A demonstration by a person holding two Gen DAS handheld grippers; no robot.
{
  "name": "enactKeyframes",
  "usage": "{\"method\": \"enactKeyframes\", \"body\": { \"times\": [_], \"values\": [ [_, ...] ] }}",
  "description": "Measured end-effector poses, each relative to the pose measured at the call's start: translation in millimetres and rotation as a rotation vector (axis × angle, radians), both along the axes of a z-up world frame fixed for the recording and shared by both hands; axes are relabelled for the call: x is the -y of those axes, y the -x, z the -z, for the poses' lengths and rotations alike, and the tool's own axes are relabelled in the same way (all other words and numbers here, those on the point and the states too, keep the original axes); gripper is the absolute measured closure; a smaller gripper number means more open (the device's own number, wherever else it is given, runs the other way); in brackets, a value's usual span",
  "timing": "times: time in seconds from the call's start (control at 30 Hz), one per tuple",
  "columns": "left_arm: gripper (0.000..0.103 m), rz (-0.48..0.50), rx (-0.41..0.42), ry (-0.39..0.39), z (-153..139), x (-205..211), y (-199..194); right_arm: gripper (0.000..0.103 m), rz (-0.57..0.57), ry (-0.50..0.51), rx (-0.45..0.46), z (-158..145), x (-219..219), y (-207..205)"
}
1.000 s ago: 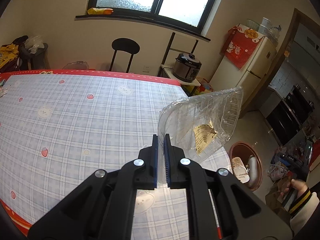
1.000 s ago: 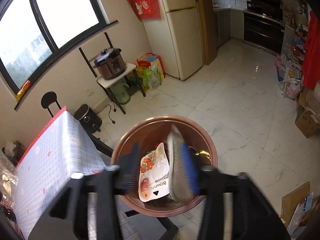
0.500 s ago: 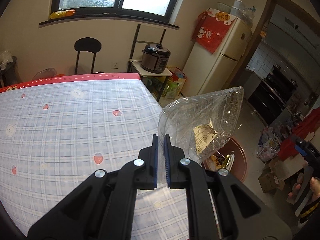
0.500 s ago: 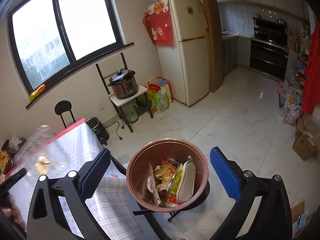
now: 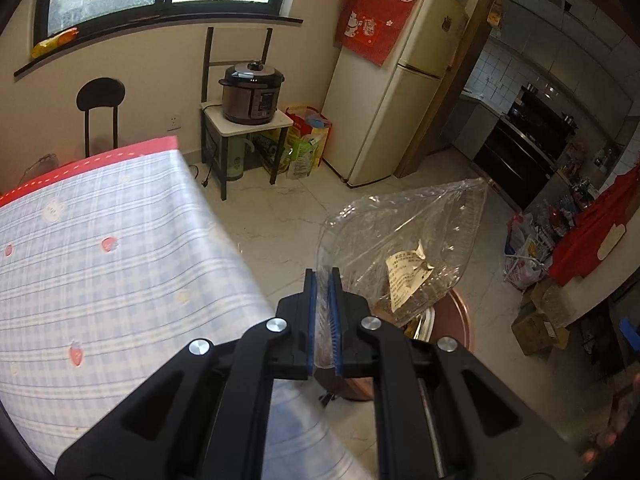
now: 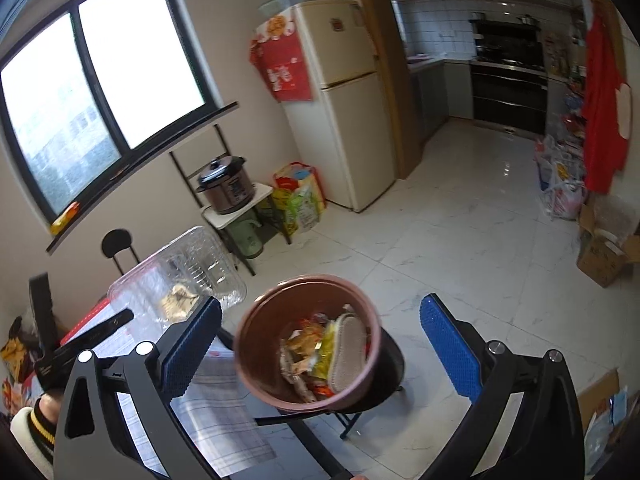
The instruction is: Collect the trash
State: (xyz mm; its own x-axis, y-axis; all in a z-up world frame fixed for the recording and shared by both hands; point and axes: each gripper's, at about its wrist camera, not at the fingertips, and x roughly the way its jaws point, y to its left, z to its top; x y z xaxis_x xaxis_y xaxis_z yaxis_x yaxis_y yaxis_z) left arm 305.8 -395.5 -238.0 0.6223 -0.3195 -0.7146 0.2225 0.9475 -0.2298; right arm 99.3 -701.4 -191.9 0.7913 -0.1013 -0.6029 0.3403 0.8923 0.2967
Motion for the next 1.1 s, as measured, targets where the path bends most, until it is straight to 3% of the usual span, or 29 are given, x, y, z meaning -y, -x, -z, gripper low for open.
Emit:
{"method": "enactKeyframes", "body": {
  "times": [0.03, 0.07, 0.1, 0.13, 0.3, 0.5, 0.67, 1.1],
  "values": [
    [0.090, 0.021, -0.008, 0.034, 2.8, 9.2, -3.9, 0.005, 0.011, 0.003, -0.004, 1.0, 4.1, 2.5],
    [0.076, 0.061, -0.025, 0.076, 5.4, 18.6, -7.9, 0.005, 0.020, 0.005, -0.008, 1.8, 7.4, 3.3],
    [0.051, 0.104, -0.047, 0.109, 8.1, 29.6, -10.5, 0.005, 0.027, 0.007, -0.012, 3.2, 10.8, 4.3],
    [0.042, 0.129, -0.048, 0.128, 8.3, 35.6, -11.0, 0.005, 0.035, 0.008, -0.018, 4.8, 14.0, 5.1],
    [0.022, 0.185, 0.004, 0.192, -6.3, 28.1, 5.2, 0.005, 0.062, 0.000, -0.037, 8.8, 18.7, 7.2],
    [0.014, 0.173, 0.048, 0.139, -35.3, -13.8, 20.1, 0.005, 0.054, 0.007, -0.035, 1.2, -1.1, 16.3],
    [0.007, 0.156, 0.119, 0.077, -72.8, -62.6, 44.5, 0.005, 0.031, 0.055, -0.017, -24.4, -36.0, 22.7],
    [0.006, 0.103, 0.272, -0.035, -168.4, -185.9, 126.8, 0.005, -0.053, 0.170, 0.039, -91.8, -158.3, 54.7]
  ]
}}
